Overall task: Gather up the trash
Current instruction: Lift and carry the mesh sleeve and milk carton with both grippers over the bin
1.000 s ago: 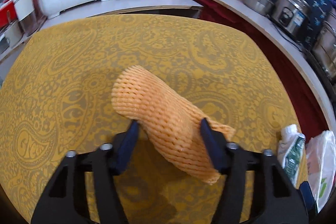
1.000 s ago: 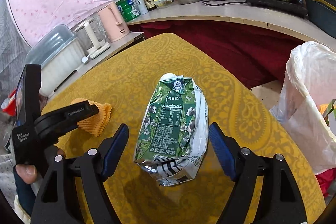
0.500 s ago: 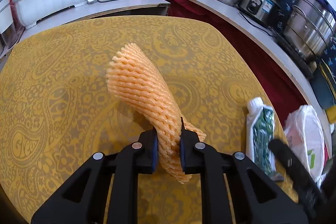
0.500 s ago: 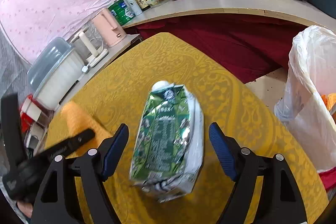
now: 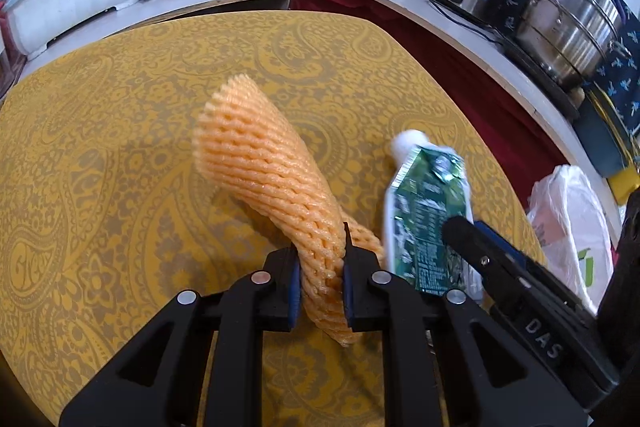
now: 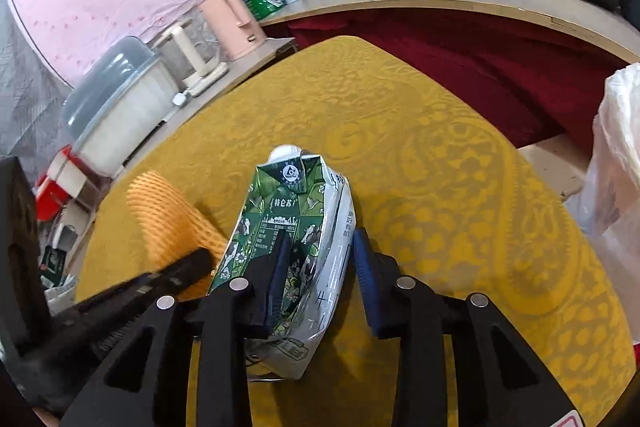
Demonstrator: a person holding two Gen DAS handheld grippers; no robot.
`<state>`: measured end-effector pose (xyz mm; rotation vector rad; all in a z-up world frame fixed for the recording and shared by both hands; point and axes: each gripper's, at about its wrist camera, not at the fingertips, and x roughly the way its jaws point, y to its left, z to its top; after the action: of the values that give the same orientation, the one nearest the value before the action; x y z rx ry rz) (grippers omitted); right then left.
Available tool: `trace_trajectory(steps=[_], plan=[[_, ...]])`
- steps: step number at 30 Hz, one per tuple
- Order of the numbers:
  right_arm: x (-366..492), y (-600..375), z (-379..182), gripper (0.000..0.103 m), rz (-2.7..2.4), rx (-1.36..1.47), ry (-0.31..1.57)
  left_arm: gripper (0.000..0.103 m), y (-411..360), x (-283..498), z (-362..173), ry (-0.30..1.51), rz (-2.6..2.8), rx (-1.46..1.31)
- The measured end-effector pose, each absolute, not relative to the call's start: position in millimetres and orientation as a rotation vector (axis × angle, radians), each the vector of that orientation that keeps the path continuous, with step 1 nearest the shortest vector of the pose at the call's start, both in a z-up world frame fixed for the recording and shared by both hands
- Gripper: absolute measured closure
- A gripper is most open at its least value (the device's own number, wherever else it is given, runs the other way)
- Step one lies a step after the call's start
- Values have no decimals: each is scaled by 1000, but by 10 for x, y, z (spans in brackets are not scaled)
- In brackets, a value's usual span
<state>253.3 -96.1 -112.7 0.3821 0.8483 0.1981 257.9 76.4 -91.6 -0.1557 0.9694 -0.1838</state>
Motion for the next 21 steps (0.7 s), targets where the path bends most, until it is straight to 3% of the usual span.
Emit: trace_trajectory(steps=[19, 21], plan=[[2126, -710, -924, 70, 406, 558, 888, 88, 1186, 2264, -982, 976, -155, -192], [2036, -637, -883, 74, 423, 520, 899, 88, 1182, 2208, -971, 978, -158, -193]])
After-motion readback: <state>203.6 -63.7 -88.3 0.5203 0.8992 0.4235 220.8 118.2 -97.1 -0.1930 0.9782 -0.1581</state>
